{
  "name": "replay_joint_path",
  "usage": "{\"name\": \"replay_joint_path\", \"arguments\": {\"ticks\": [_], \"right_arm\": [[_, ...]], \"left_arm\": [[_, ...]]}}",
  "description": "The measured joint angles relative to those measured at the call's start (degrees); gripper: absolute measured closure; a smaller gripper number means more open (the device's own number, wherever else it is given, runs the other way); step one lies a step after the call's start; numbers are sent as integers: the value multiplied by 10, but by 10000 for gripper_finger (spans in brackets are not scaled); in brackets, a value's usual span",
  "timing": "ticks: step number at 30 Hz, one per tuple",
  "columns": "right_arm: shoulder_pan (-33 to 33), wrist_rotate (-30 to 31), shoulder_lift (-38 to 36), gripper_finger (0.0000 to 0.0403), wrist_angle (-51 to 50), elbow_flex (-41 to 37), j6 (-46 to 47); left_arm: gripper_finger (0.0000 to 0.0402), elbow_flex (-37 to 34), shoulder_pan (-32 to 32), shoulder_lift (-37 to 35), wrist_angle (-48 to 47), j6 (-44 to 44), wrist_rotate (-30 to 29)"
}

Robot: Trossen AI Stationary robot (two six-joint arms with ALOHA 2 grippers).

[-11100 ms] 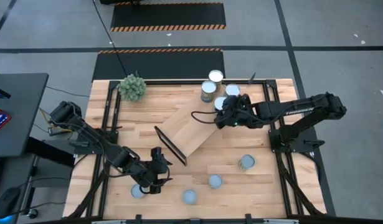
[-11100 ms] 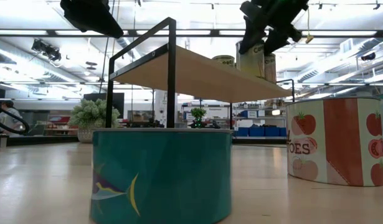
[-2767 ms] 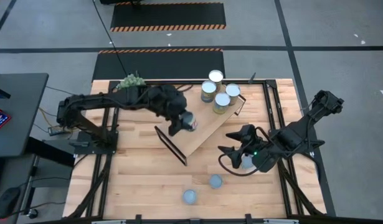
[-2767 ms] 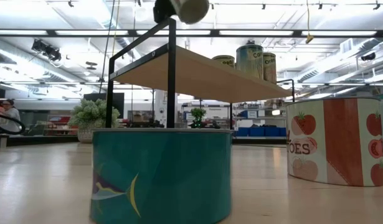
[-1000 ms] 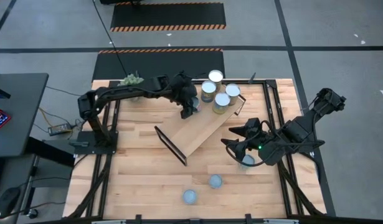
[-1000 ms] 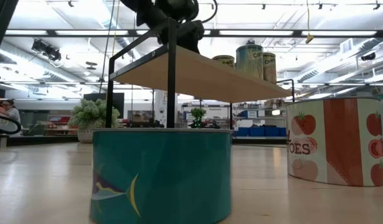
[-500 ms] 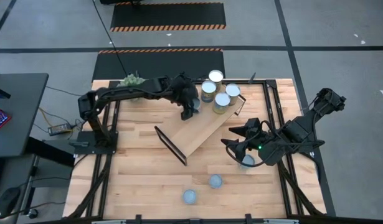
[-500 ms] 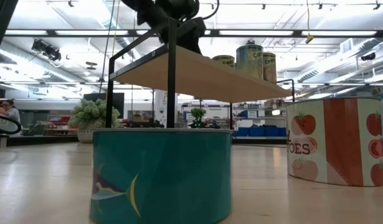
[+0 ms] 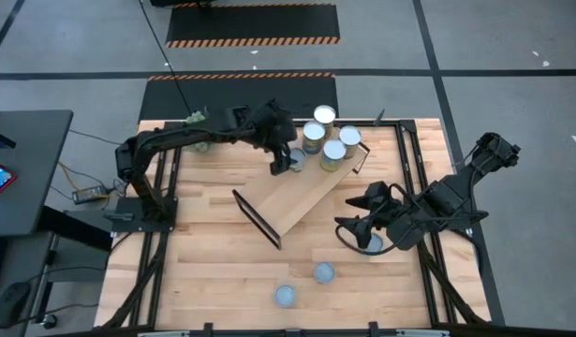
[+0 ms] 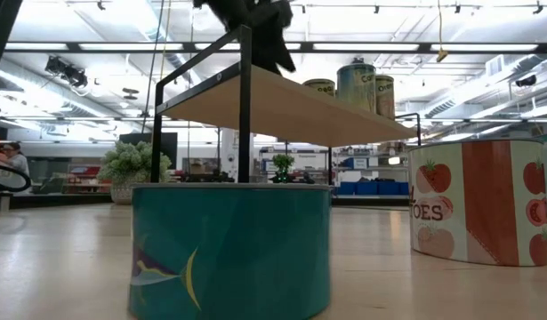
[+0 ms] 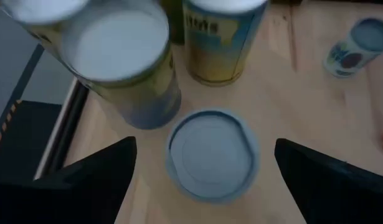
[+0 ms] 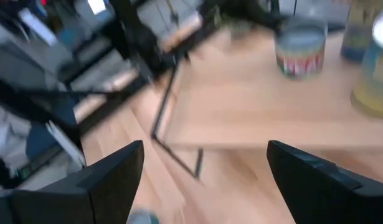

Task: Pick and place cans onto a shelf
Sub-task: Put the canned mixed vegetables on the shelf

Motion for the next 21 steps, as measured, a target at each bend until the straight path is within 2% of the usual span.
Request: {"name": "replay_joint_path", "arguments": {"ticks": [4, 7, 14, 21], "right_arm": [[-8, -76, 0, 55, -67, 0, 32], [-9, -94, -2, 55, -116, 0, 57], [-14, -129, -1, 55, -146, 0, 68], [-38, -215, -1, 55, -191, -35, 75]], "left_arm": [[13, 72, -8, 0, -93, 12, -1], [13, 95, -21, -11, -132, 11, -8], [35, 42, -75, -60, -130, 4, -71], [63, -18, -125, -101, -103, -55, -95]]}}
